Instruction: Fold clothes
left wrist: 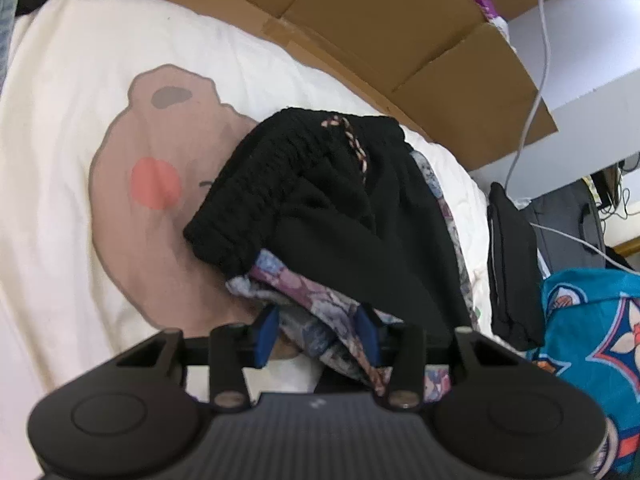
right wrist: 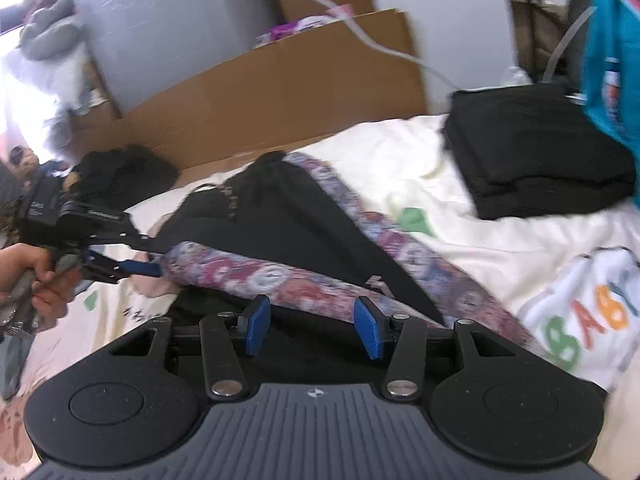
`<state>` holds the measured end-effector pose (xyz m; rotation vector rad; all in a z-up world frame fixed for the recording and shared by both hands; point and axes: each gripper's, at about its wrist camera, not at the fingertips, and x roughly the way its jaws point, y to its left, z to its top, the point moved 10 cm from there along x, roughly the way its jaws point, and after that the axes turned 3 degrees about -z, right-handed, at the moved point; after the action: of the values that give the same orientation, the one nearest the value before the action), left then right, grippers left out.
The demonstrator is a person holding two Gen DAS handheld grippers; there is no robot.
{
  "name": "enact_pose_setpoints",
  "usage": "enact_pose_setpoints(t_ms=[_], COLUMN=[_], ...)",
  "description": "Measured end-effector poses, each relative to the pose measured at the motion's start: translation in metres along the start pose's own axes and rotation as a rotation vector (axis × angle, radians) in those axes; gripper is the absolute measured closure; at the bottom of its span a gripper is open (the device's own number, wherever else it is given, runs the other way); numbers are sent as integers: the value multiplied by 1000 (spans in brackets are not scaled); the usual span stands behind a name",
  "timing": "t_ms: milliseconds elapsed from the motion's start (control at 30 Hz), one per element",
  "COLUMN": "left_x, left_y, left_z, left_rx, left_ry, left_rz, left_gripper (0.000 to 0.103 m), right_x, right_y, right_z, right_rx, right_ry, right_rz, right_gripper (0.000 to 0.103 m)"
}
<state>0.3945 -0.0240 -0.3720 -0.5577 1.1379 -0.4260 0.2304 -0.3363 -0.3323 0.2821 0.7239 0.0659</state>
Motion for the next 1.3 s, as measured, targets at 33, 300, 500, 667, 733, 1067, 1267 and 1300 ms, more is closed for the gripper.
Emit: enact_pose_setpoints(t_ms=[33, 300, 500, 667, 733, 1067, 1267, 1300], left_x=[-1, 13, 34, 41, 38, 2, 14, 17], left_y=[1, 16, 18, 18, 16, -46, -96, -102], left_z=[-6, -15, -1, 9, 10, 43, 75, 79], left_rx=[-17, -16, -22, -34, -19, 58, 213, 230], left_ry=[-7, -15, -64, -79, -66, -69, -23, -16], left_rz=[-16, -14, -97, -135, -104, -55, 11, 25], left_gripper=[58, 51, 50, 52, 64, 80, 80, 80], right_x=[5, 53, 66, 72, 73, 72, 69, 70], right_y=[4, 38, 69, 58, 53, 63, 46, 41], right_z=[1, 6, -2, -6, -3, -1, 9, 10], right_rx=[-12, -92, -163, -154, -139, -184, -172, -166], right_ry=[0, 30, 57, 89, 84, 103, 70, 71], right_rz=[10, 56, 102, 43, 20, 25, -14, -23], right_gripper=[49, 49, 49, 49, 49, 42, 41, 41])
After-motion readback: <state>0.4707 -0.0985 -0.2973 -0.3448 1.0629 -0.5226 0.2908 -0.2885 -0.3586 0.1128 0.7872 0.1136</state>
